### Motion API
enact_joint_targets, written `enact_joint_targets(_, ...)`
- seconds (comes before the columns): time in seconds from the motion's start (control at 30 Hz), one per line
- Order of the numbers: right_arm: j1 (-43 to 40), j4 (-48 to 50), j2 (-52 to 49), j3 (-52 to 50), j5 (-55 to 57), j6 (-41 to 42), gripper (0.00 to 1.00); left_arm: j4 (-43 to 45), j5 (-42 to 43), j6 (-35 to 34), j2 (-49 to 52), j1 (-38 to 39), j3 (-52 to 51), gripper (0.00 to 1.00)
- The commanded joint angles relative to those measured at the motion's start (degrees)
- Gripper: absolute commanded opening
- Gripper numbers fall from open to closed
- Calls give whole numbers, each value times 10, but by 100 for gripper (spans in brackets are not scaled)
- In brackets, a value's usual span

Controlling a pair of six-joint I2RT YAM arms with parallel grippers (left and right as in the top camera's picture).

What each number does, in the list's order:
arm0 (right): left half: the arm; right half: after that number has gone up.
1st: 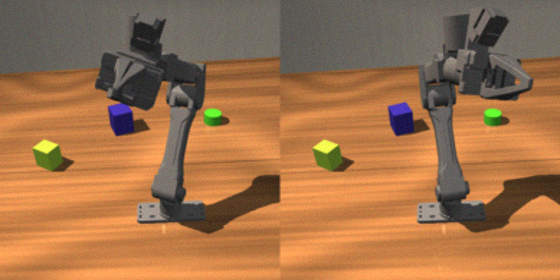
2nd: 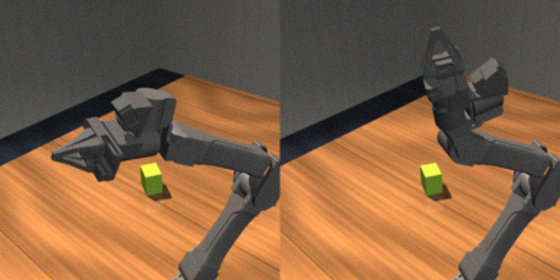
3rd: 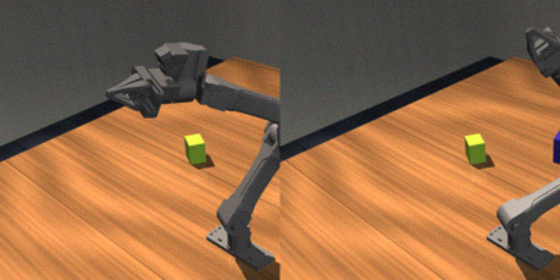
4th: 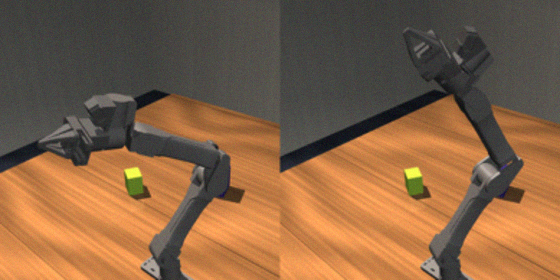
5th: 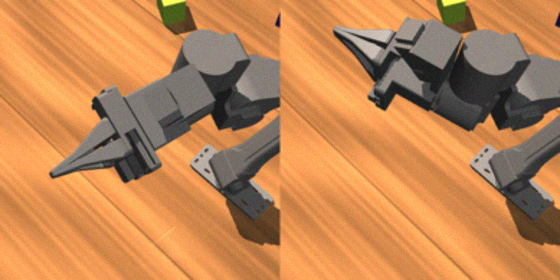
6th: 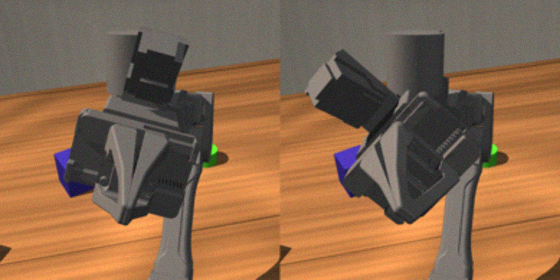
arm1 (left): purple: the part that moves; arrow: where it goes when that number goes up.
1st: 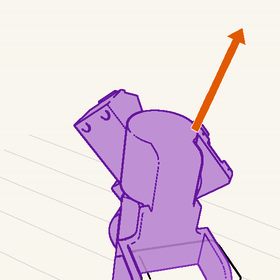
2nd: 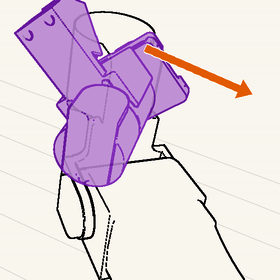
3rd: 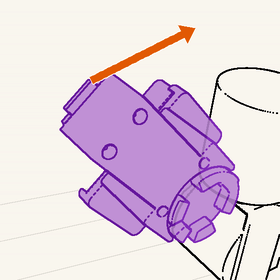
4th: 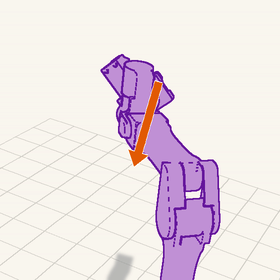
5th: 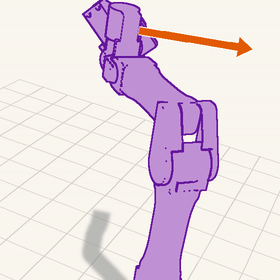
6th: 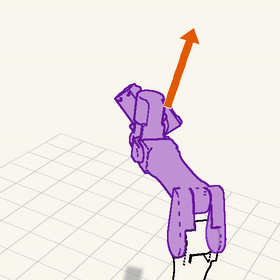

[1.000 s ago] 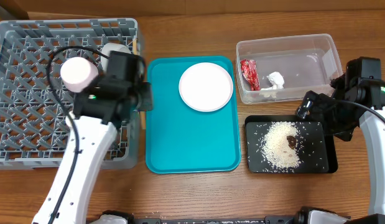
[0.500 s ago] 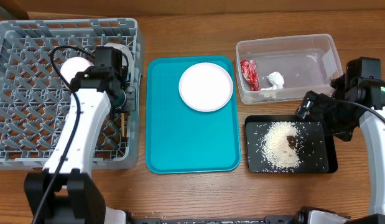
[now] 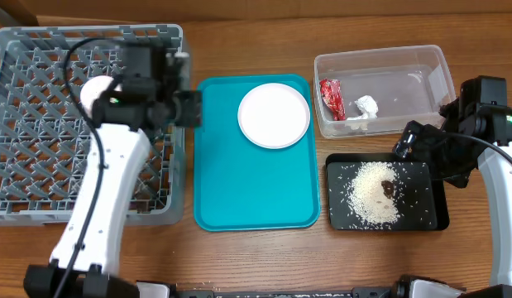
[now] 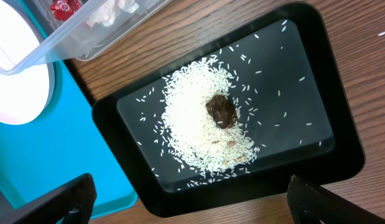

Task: Sort waste into correct bins and load items into the dishwasher
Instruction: 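Reach the left gripper to the white plate rim and grasp it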

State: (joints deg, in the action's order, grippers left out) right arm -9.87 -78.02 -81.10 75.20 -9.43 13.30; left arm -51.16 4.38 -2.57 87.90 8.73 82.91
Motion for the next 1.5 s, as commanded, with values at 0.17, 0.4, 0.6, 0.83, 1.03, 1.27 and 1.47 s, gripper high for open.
enact_joint_targets(0.17,0,2,9,-2,4,0,100,100,40,83,78,151,-8,70)
enact_joint_targets(0.4,0,1,9,-2,4,0,100,150,40,129,205,215,-8,78)
enact_joint_targets(0.6,0,1,9,-2,4,0,100,140,39,130,279,232,-8,78)
enact_joint_targets(0.83,0,1,9,-2,4,0,100,67,-27,131,299,231,-8,52)
enact_joint_targets(1.03,0,1,9,-2,4,0,100,6,-43,124,299,232,-8,14)
enact_joint_targets(1.27,0,0,9,-2,4,0,100,-1,-45,78,297,232,-3,4)
enact_joint_targets(1.47,0,-1,9,-2,4,0,100,-67,-46,33,269,231,68,4)
